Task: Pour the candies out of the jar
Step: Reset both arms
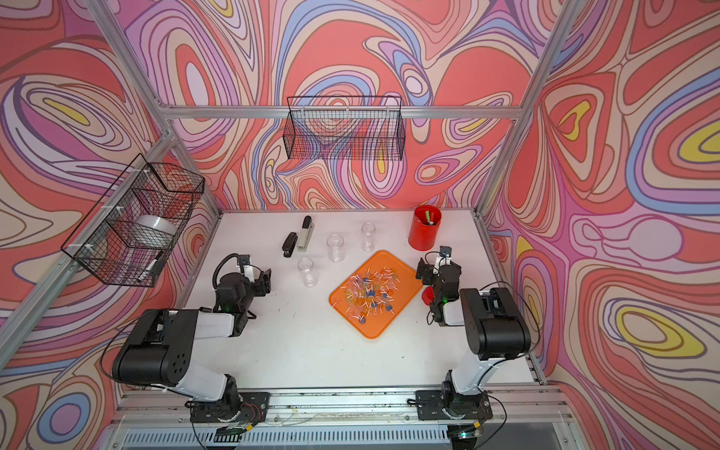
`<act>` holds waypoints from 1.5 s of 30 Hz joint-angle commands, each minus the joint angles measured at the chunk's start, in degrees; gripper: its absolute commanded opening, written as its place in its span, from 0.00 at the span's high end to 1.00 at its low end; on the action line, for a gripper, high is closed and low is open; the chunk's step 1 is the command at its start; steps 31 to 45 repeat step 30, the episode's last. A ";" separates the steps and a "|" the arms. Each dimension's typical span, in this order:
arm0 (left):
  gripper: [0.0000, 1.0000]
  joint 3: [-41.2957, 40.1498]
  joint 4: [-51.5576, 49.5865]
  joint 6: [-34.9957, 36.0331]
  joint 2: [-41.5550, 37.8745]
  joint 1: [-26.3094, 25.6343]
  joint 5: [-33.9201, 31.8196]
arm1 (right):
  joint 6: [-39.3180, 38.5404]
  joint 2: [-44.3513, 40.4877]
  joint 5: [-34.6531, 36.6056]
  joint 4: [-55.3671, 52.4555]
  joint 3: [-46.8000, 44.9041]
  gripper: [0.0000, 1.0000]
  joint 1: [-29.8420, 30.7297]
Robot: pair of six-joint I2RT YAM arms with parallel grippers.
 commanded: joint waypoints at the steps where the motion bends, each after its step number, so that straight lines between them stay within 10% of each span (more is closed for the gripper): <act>1: 1.00 0.80 -0.82 0.51 0.16 0.43 0.82 | -0.40 0.76 -0.38 -0.09 0.68 0.02 0.18; 2: 0.99 0.81 -0.86 0.51 0.16 0.40 0.78 | -0.41 0.77 -0.32 -0.12 0.64 0.02 0.22; 3: 0.17 0.68 -0.61 0.30 0.13 0.42 0.68 | -0.42 0.77 -0.33 -0.06 0.66 0.02 0.25; 4: 0.00 0.54 -0.30 0.31 0.26 0.45 0.68 | -0.42 0.77 -0.32 -0.13 0.68 0.02 0.21; 45: 0.00 0.20 0.45 1.03 0.07 -1.08 -2.51 | -0.42 0.74 -0.31 -0.13 0.63 0.02 0.19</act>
